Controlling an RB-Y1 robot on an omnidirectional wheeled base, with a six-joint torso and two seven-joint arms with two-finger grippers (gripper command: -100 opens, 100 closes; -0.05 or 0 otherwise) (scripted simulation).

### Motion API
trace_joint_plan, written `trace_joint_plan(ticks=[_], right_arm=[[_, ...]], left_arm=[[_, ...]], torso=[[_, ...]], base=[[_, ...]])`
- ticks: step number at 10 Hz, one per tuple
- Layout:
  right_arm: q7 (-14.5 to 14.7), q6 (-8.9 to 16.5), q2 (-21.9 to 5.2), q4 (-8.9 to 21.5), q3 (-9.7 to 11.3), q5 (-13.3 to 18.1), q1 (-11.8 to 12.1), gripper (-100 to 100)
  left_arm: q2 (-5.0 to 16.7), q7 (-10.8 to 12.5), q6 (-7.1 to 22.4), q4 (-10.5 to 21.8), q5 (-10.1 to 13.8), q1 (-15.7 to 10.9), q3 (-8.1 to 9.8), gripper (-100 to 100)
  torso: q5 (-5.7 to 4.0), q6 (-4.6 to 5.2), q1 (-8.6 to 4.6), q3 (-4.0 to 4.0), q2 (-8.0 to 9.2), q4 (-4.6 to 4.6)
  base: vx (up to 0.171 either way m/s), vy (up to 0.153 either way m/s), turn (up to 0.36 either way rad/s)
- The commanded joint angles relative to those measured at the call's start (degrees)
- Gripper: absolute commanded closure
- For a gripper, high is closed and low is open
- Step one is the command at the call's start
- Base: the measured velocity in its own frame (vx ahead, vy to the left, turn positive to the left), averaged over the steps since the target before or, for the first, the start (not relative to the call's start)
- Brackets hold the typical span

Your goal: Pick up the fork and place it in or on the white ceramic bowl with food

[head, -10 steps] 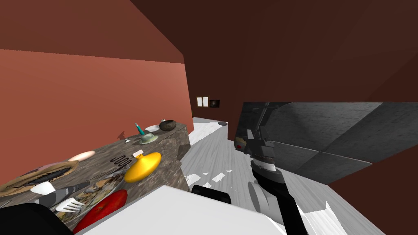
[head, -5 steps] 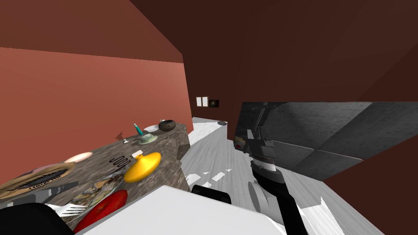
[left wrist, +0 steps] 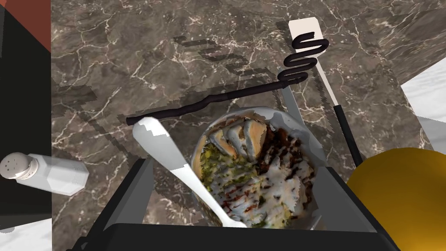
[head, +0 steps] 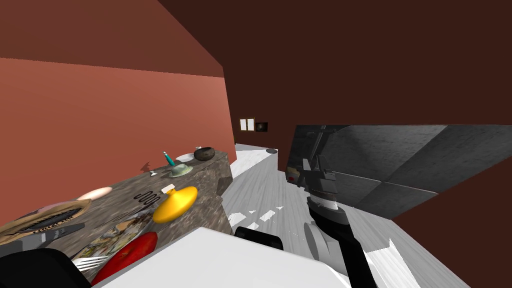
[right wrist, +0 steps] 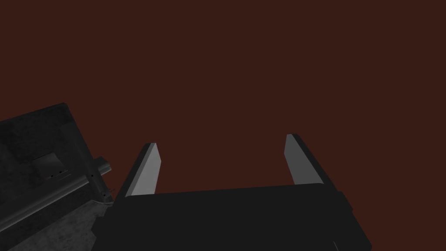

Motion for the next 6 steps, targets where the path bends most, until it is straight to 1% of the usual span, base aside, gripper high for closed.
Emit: trace_joint_plan(ticks=[1, 6], right_arm=[[0.0, 0.0, 0.0, 0.0, 0.0, 0.0, 0.0, 0], [0.0, 0.0, 0.0, 0.0, 0.0, 0.0, 0.0, 0]], left_arm=[[0.0, 0.0, 0.0, 0.0, 0.0, 0.0, 0.0, 0], [-0.01, -0.02, -0.02, 0.01, -0.01, 0.0, -0.01, 0]], torso=[[0.0, 0.0, 0.0, 0.0, 0.0, 0.0], [0.0, 0.0, -0.01, -0.02, -0.04, -0.01]], base=[[0.0, 0.0, 0.0], [0.0, 0.0, 0.0]])
